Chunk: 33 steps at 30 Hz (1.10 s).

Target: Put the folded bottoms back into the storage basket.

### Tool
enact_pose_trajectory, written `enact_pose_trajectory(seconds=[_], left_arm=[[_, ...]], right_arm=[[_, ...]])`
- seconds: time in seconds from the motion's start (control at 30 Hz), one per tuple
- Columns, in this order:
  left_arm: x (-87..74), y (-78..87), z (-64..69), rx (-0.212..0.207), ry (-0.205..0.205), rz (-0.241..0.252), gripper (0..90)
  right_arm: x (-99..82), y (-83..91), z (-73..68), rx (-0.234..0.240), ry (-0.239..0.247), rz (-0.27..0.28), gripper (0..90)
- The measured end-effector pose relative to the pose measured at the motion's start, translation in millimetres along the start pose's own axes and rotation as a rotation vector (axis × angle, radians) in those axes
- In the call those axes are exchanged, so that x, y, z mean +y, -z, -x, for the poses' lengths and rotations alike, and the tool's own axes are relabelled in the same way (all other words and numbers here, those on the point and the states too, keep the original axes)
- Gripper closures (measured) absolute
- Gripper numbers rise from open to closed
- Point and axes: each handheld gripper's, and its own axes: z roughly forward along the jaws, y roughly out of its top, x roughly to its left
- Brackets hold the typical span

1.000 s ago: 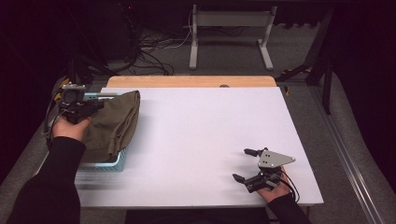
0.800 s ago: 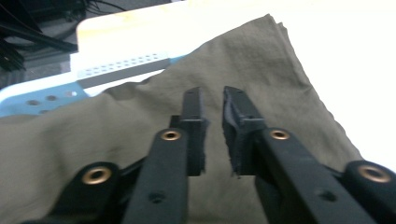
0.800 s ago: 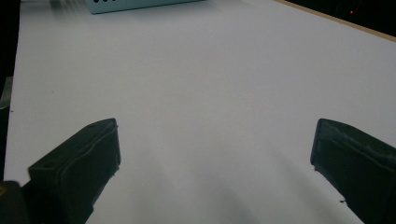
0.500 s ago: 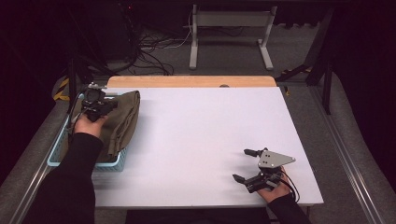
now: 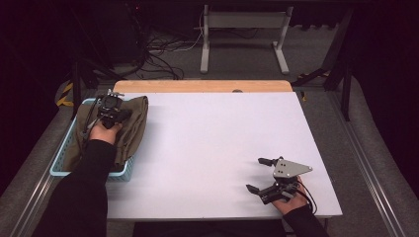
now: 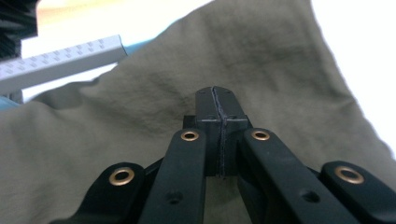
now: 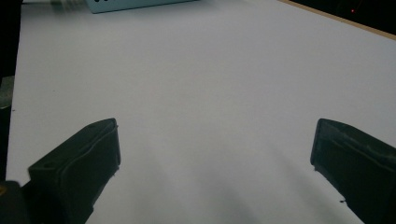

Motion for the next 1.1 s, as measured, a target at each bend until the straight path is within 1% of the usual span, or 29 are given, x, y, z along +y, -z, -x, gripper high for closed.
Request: enact_pose_trajectory(seconds=[0.07,0.13,0.2,0.3,0.33,0.37,0.4,0.47,0.53,0.57,0.7,0.9,1.0,1.1], left_arm=[[-0.9,-4.1,1.0,0.003,0.005,-0.016,89.5],[-1.6,-9.4,0.9,-0.003,0.004,-0.048,89.5],[-2.5,-12.0,1.4,-0.007,0.008,-0.061,89.5],[-3.6,-16.6,2.0,-0.015,-0.008,-0.093,89.5],[-4.4,-18.5,2.7,-0.017,-0.013,-0.106,89.5],[-5.5,-21.8,3.6,-0.021,-0.014,-0.132,89.5],[-5.5,-21.8,3.6,-0.021,-0.014,-0.132,89.5],[-7.1,-26.3,4.2,-0.024,-0.014,-0.169,89.5],[-8.2,-29.1,3.6,-0.027,-0.011,-0.193,89.5],[-8.6,-30.0,3.1,-0.033,-0.003,-0.196,89.5],[-9.9,-33.3,2.7,-0.031,-0.001,-0.225,89.5],[-13.8,-40.2,1.1,-0.052,0.018,-0.281,89.6],[-14.1,-40.2,1.0,-0.051,0.015,-0.279,89.6],[-13.3,-39.4,1.8,-0.039,0.007,-0.28,89.5]], right_arm=[[0.0,-0.1,0.1,0.0,0.0,-0.001,2.1],[-0.1,-0.5,0.0,-0.001,-0.002,-0.005,2.1],[-0.1,-0.3,-0.1,-0.001,0.0,-0.004,2.1],[-0.1,-0.1,0.0,0.0,-0.002,-0.003,2.0],[-0.1,-0.2,0.0,0.001,-0.002,-0.002,2.1],[-0.1,-0.6,-0.2,0.001,-0.003,-0.006,2.1],[-0.1,-0.6,-0.2,0.001,-0.003,-0.006,2.1],[-0.1,-0.7,-0.3,0.002,-0.001,-0.005,2.1],[-0.1,-0.6,-0.2,0.002,-0.003,-0.007,2.1],[-0.1,-0.6,-0.2,0.003,-0.002,-0.006,2.1],[-0.2,-1.2,-0.2,0.004,0.001,-0.008,2.0],[-0.6,-0.7,-0.6,0.004,-0.001,-0.012,2.0],[-0.7,-0.7,-1.0,0.003,0.001,-0.012,2.1],[-0.5,-0.9,-1.3,0.004,0.004,-0.015,2.1]])
